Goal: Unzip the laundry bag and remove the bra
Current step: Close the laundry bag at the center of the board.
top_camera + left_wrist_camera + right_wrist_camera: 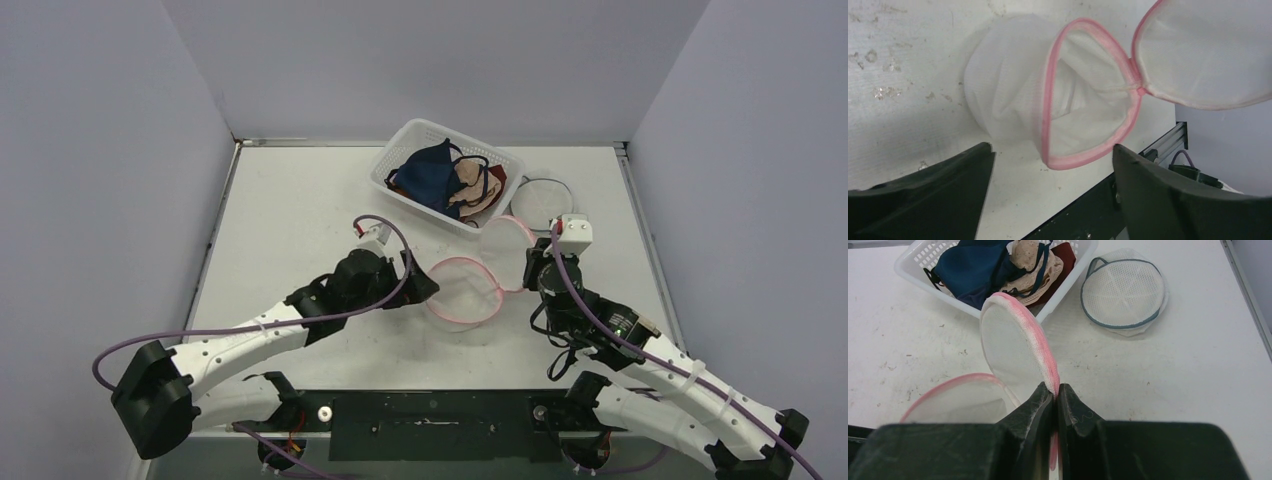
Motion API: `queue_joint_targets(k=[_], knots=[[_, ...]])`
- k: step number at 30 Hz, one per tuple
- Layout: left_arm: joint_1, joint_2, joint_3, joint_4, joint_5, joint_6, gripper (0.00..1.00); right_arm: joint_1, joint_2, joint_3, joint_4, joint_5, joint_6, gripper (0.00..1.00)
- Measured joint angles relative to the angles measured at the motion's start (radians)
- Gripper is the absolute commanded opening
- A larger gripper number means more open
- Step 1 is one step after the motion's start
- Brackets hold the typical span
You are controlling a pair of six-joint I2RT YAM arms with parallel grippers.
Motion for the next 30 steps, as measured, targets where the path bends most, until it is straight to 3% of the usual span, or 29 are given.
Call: queue_joint_targets(k=[7, 12, 25, 30], knots=[[0.027, -0.029, 0.193, -0.079, 0.003, -0.146, 0.96, 0.003, -0.018, 0.0, 0.042, -0.023, -0.042, 0.05], [0.024, 0.068, 0.378, -0.113, 0.018, -0.221, 0.96, 0.013, -0.018, 0.0, 0.067, -0.042, -0.065, 0.05], [-0.079, 0.465, 1.05, -0.652, -0.08, -0.346, 0.96, 0.048, -0.012, 0.0, 0.103, -0.022, -0.119, 0.05], [-0.087, 0.587, 1.245, -0.782, -0.085, -0.365, 0.96, 0.074, 0.012, 0.0, 0.109, 0.013, -0.126, 0.05]])
